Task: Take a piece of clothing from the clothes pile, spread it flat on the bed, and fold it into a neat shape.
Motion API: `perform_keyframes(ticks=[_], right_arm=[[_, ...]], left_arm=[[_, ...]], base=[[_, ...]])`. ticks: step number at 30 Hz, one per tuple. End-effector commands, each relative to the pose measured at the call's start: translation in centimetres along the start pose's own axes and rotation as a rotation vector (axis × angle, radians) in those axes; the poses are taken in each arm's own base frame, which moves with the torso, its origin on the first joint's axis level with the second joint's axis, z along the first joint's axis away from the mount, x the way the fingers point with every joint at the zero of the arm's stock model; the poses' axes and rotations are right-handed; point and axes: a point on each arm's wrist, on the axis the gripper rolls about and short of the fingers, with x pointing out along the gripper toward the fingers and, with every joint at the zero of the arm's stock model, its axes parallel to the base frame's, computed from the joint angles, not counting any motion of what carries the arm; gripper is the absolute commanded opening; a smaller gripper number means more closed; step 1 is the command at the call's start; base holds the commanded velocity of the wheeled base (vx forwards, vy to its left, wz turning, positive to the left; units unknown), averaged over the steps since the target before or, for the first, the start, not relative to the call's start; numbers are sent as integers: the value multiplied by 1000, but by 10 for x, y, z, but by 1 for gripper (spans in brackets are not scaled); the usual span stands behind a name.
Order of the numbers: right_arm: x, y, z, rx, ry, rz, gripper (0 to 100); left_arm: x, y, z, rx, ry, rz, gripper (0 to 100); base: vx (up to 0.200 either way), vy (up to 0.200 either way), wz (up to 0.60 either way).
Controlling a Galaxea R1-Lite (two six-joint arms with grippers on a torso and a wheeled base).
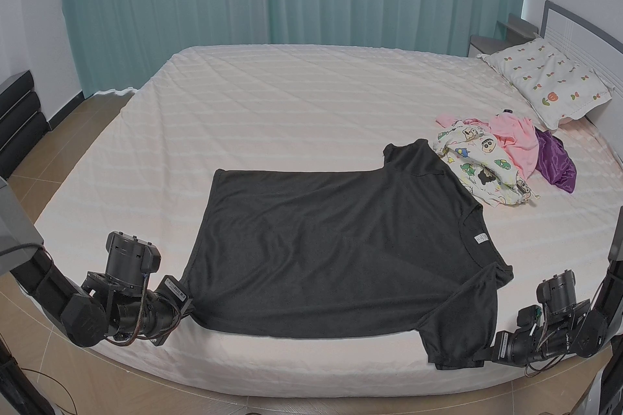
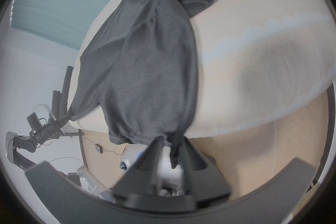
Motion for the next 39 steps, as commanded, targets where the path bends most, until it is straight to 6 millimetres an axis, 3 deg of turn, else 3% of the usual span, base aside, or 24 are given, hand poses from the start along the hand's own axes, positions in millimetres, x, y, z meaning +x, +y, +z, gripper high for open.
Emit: perform_keyframes(ticks=[1,7,16,39], right_arm=[[-3,-3,-5,8,10,-17,0],[-18,-1,-11,14,-21,-6,0],[-59,5,-30,-1,-36,8,0],[-84,5,-56,-80,23,-3,0]], left_arm=[[0,0,0,-1,0,2,0],[-1,0,0,2,0,-3,0],[-12,2,-2,20,-9,-19,0],[-24,21,-13,206,35,75,0]], base=[[0,0,0],[0,0,0],[0,0,0],[0,0,0]])
